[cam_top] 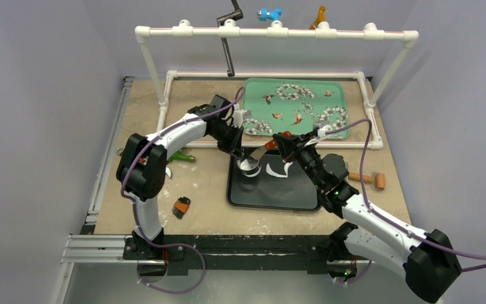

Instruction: Roll out the dumpling wrappers from the dough

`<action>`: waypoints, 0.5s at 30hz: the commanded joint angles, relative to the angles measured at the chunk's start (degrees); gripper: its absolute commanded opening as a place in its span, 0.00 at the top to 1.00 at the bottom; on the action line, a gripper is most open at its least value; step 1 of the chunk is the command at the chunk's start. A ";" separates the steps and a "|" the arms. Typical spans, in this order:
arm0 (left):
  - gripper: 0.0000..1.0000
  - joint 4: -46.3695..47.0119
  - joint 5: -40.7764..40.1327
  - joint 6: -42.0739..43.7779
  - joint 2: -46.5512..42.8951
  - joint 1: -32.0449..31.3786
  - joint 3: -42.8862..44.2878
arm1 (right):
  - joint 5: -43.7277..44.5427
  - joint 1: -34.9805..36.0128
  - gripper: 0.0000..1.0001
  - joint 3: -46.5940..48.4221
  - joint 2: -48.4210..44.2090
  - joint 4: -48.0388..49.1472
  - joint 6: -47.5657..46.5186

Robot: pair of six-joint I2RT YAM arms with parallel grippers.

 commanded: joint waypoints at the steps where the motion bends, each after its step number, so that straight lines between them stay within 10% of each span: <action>1: 1.00 0.98 -0.16 1.43 -1.98 0.47 0.51 | -0.05 0.03 1.00 5.81 -1.79 0.76 5.98; 15: 1.00 1.81 -3.43 3.27 -0.86 0.73 2.73 | 11.21 -0.98 1.00 13.19 -15.51 -21.61 19.01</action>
